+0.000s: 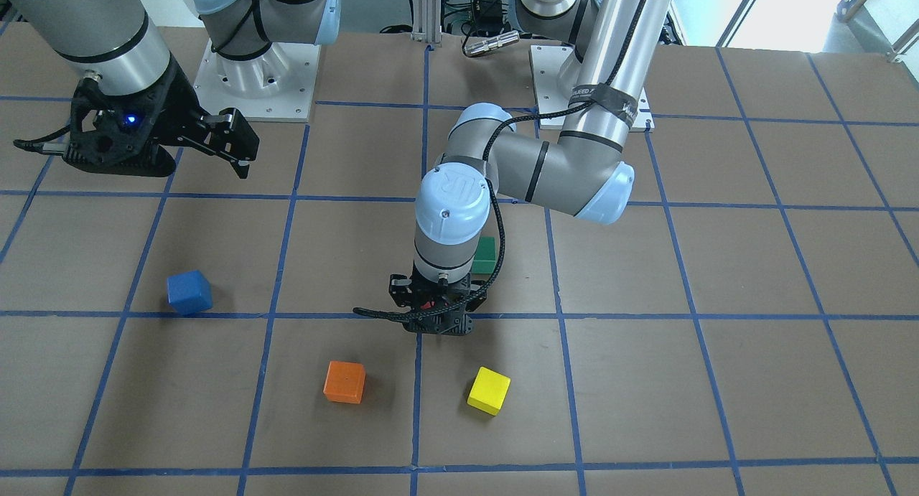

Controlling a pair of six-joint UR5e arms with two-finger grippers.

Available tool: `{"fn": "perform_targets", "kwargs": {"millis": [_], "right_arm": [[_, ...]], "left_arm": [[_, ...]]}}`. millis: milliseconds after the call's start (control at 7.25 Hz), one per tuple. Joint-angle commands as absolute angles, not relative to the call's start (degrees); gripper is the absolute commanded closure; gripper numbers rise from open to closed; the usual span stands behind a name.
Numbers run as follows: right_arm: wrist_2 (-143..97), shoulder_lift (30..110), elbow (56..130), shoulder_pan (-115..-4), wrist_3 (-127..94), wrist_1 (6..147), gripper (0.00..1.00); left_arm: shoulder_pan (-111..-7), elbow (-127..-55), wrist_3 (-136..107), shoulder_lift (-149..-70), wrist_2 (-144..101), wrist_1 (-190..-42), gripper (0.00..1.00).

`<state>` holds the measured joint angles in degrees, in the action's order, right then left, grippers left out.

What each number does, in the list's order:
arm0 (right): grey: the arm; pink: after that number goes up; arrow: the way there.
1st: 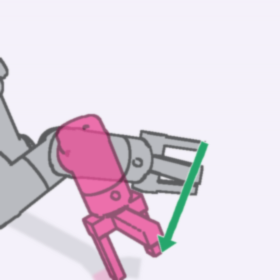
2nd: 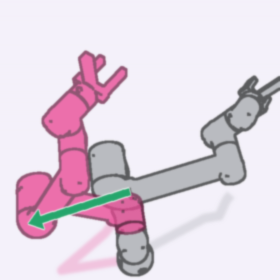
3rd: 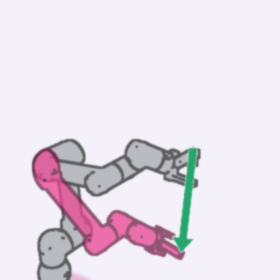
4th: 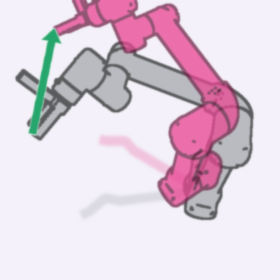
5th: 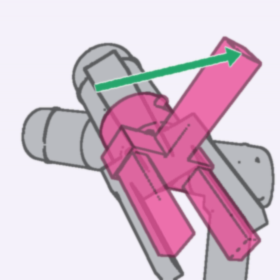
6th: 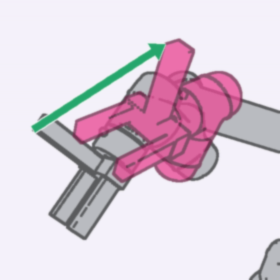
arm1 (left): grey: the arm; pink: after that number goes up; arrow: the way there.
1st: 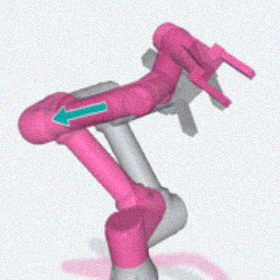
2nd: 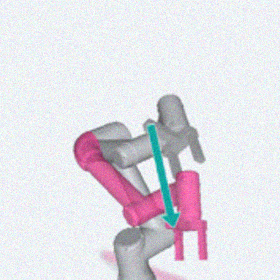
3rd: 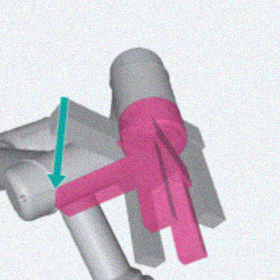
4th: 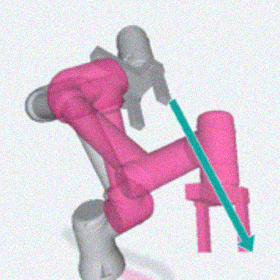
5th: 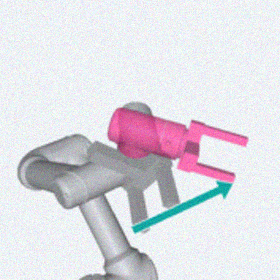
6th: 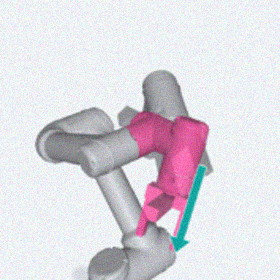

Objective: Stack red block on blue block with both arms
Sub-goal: 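Carry the red cube toward the table center and set it down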

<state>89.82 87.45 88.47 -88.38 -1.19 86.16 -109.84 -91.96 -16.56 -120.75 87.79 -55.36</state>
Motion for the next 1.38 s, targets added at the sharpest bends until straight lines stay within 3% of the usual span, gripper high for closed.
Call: {"fn": "perform_targets", "kwargs": {"millis": [0,138,276,828,1241], "right_arm": [[90.4,87.2,88.6,-88.3,-0.7,86.8,0.00],[90.5,87.2,88.6,-88.3,-0.7,87.3,0.00],[90.4,87.2,88.6,-88.3,-1.1,87.2,0.00],[90.3,87.0,88.5,-88.3,-1.6,88.8,0.00],[90.6,85.5,88.6,-88.3,-1.1,89.6,0.00]], "left_arm": [[-111.0,-91.5,-17.0,-122.4,87.7,-54.1,0.81],[-111.1,-91.6,-15.9,-122.1,88.0,-53.2,0.70],[-111.1,-91.7,-16.9,-122.1,87.7,-49.7,0.01],[-105.5,-93.2,-15.3,-113.3,84.6,-53.5,0.00],[-93.7,-92.3,-1.6,-102.2,87.4,-68.6,0.00]]}}
